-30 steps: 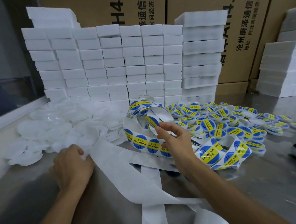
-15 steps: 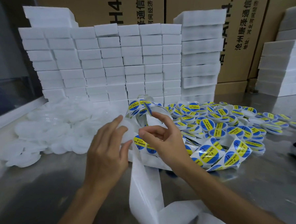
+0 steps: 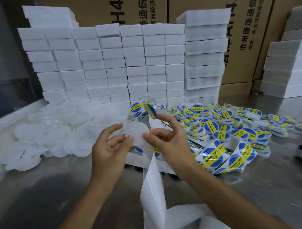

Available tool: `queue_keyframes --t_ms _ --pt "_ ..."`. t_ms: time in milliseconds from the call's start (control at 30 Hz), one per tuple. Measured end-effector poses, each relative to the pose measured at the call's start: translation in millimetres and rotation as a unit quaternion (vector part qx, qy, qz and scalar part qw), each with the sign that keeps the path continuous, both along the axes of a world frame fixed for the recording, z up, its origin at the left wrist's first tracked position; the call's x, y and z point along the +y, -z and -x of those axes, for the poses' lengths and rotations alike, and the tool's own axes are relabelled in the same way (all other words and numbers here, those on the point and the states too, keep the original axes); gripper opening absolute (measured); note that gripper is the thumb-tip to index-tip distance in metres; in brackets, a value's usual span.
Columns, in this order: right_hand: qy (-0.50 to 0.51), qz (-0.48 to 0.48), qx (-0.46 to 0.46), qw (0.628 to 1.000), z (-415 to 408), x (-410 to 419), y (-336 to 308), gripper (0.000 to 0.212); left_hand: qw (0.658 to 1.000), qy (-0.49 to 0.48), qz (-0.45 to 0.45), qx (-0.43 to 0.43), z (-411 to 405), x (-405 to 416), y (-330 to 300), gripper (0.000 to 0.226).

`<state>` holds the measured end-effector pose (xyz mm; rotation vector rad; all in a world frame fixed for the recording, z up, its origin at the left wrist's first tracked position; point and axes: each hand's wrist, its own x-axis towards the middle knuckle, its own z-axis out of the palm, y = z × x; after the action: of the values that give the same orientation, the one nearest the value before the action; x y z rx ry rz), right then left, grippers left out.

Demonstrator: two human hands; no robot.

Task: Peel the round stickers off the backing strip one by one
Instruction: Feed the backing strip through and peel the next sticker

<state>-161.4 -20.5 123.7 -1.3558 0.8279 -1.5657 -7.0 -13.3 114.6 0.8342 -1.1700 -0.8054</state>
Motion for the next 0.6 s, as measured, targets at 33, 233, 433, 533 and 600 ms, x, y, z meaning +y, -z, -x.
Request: queue_keyframes --t_ms 33,233,433,533,600 --pt "0.0 -0.001 0.002 1.0 1.0 0.0 0.2 0.05 0.999 0.018 -0.027 0.027 -1.2 -1.7 -0.6 0.026" --pt "0.068 0.0 0.02 0.998 1.6 -2.8 -1.6 0.02 0.981 0.073 -0.116 0.137 -3.3 -3.9 -0.7 0.022" --pt "-0.02 -0.14 -0.13 0.981 16.5 -5.4 -11.4 0.013 0.965 0.076 -0.151 0.202 -6.5 -5.6 0.0 0.017" --pt "-0.031 -0.136 -0.072 0.988 13.1 -4.8 -9.5 0.007 0.969 0.08 -0.138 0.191 -7.3 -5.4 -0.8 0.012" --pt "-0.025 -0.117 -0.031 0.992 9.7 -3.4 -8.0 0.005 0.97 0.088 -0.134 0.182 -7.5 -4.9 -1.9 0.012"
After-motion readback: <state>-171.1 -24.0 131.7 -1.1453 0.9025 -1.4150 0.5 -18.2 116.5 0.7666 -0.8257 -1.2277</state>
